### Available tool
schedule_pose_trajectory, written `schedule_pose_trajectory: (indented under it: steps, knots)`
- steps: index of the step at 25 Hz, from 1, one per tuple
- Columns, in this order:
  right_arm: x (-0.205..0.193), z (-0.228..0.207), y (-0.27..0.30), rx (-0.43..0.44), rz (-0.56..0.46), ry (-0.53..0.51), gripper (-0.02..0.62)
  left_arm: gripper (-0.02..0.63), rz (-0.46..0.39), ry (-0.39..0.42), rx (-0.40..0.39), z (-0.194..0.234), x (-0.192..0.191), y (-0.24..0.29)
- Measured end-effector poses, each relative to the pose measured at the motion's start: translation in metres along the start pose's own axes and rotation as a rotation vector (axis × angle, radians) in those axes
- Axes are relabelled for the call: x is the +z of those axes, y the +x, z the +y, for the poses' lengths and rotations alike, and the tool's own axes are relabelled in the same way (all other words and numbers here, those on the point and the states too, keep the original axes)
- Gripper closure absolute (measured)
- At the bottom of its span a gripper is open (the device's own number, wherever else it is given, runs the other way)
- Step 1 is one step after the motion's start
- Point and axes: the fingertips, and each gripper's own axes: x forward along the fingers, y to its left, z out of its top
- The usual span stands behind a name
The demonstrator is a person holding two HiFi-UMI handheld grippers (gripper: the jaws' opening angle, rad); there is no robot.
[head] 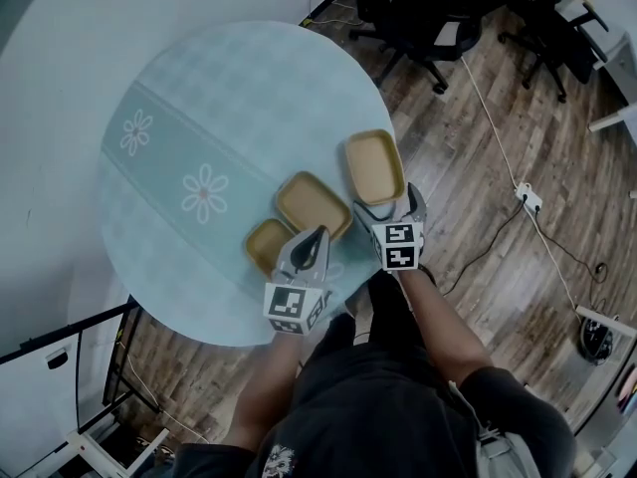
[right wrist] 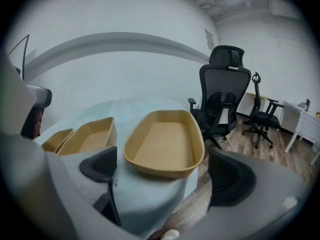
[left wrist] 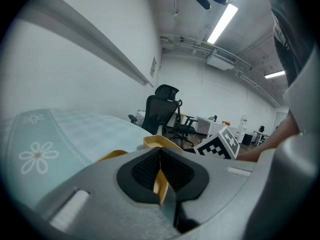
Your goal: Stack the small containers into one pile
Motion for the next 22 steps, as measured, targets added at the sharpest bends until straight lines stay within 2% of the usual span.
schedule_pose_trajectory:
  steps: [12, 22]
  knots:
    - [0.007, -0.004, 0.016, -0.012, -0.001, -0.025, 0.039, 0.6, 0.009, 0.006, -0.009, -0.006, -0.002, 0.001]
    - [0.014, -0.005, 0.009, -0.004, -0.021, -0.028, 0.089, 0.6, 0.004, 0.012, -0.014, -0.008, 0.0, -0.005]
